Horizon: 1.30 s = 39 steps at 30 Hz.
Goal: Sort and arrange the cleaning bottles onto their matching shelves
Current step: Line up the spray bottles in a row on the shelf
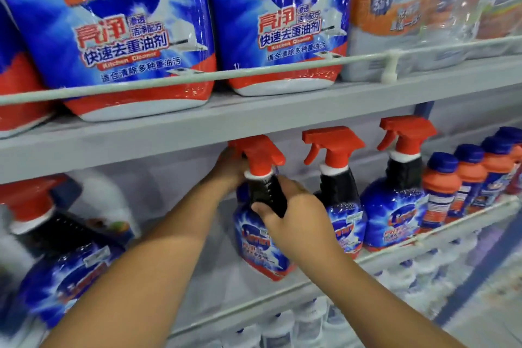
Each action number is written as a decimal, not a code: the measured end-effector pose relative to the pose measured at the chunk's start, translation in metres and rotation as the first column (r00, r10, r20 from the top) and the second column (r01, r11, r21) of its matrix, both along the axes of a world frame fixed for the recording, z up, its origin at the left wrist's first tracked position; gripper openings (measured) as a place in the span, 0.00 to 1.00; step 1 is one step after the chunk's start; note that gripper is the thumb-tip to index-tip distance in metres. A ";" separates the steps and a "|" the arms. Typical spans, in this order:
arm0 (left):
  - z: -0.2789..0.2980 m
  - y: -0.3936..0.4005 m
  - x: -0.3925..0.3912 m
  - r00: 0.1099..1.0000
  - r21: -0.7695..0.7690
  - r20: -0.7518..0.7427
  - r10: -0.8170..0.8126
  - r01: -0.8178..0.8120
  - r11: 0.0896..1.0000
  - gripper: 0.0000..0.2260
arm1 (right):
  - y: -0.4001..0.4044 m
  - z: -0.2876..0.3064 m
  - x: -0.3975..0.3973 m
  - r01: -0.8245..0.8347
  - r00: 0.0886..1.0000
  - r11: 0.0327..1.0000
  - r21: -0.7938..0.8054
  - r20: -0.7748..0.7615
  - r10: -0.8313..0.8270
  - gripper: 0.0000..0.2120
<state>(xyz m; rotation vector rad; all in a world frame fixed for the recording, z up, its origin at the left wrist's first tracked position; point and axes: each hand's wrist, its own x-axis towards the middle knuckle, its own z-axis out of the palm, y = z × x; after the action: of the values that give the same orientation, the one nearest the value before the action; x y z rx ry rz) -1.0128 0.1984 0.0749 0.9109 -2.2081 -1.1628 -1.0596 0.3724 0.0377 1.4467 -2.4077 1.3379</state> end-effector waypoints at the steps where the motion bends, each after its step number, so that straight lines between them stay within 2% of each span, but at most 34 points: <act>1: 0.000 -0.002 0.006 1.000 -0.011 -0.021 0.014 -0.014 1.000 0.08 | 0.000 -0.001 -0.002 -0.012 1.000 1.000 -0.003 0.017 0.012 0.20; 3: -0.008 -0.016 0.026 0.993 0.006 -0.093 0.068 -0.068 0.998 0.06 | -0.001 -0.001 -0.004 -0.046 0.997 0.999 -0.013 0.057 0.047 0.19; 7: -0.013 -0.030 0.075 0.973 0.037 -0.092 0.214 -0.211 0.977 0.14 | -0.002 -0.005 -0.007 -0.083 0.988 0.996 -0.024 0.132 0.085 0.18; 11: -0.023 -0.029 0.121 0.944 0.072 -0.140 0.299 -0.292 0.954 0.12 | -0.013 0.002 -0.015 -0.205 0.934 0.979 -0.014 0.296 0.200 0.18; 14: -0.036 -0.016 0.147 0.942 0.064 -0.191 0.276 -0.269 0.961 0.14 | -0.024 0.020 -0.029 -0.315 0.937 0.935 0.166 0.210 0.278 0.17; 16: -0.039 -0.006 0.162 0.951 0.043 -0.187 0.247 -0.243 0.969 0.15 | -0.028 0.031 -0.036 -0.326 0.944 0.898 0.296 0.145 0.295 0.16; 19: -0.042 0.002 0.176 0.961 0.044 -0.192 0.198 -0.193 0.980 0.14 | -0.026 0.038 -0.043 -0.347 0.938 0.867 0.358 0.145 0.315 0.16; 22: -0.044 0.008 0.180 0.956 0.123 -0.220 0.195 -0.172 0.977 0.05 | -0.016 0.040 -0.046 -0.432 0.894 0.853 0.293 0.266 0.361 0.17; 24: -0.045 0.010 0.180 0.955 0.130 -0.224 0.193 -0.167 0.977 0.03 | -0.009 0.040 -0.047 -0.478 0.863 0.838 0.265 0.322 0.390 0.16; 28: -0.046 0.020 0.179 0.949 0.162 -0.248 0.194 -0.157 0.974 0.05 | -0.002 0.033 -0.049 -0.538 0.798 0.825 0.172 0.419 0.433 0.18; 34: -0.053 0.040 0.176 0.943 0.192 -0.271 0.191 -0.142 0.971 0.11 | 0.010 0.038 -0.037 -0.565 0.771 0.813 0.140 0.441 0.459 0.23; 36: -0.056 0.044 0.176 0.923 0.167 -0.309 0.230 -0.185 0.968 0.11 | 0.026 0.041 -0.032 -0.496 0.798 0.868 0.032 0.410 0.441 0.23; 38: -0.060 0.045 0.179 0.901 0.141 -0.344 0.265 -0.230 0.963 0.13 | 0.046 0.039 -0.029 -0.281 0.878 0.940 -0.195 0.344 0.334 0.12; 39: -0.062 0.045 0.180 0.902 0.126 -0.336 0.271 -0.242 0.962 0.13 | 0.056 0.035 -0.029 -0.136 0.926 0.940 -0.313 0.297 0.232 0.07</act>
<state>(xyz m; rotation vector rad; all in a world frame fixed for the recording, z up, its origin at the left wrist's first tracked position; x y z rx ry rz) -0.8326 0.2438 0.0126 0.9139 -1.7104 -1.1887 -1.0883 0.4280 0.0732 1.5010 -2.1561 2.0268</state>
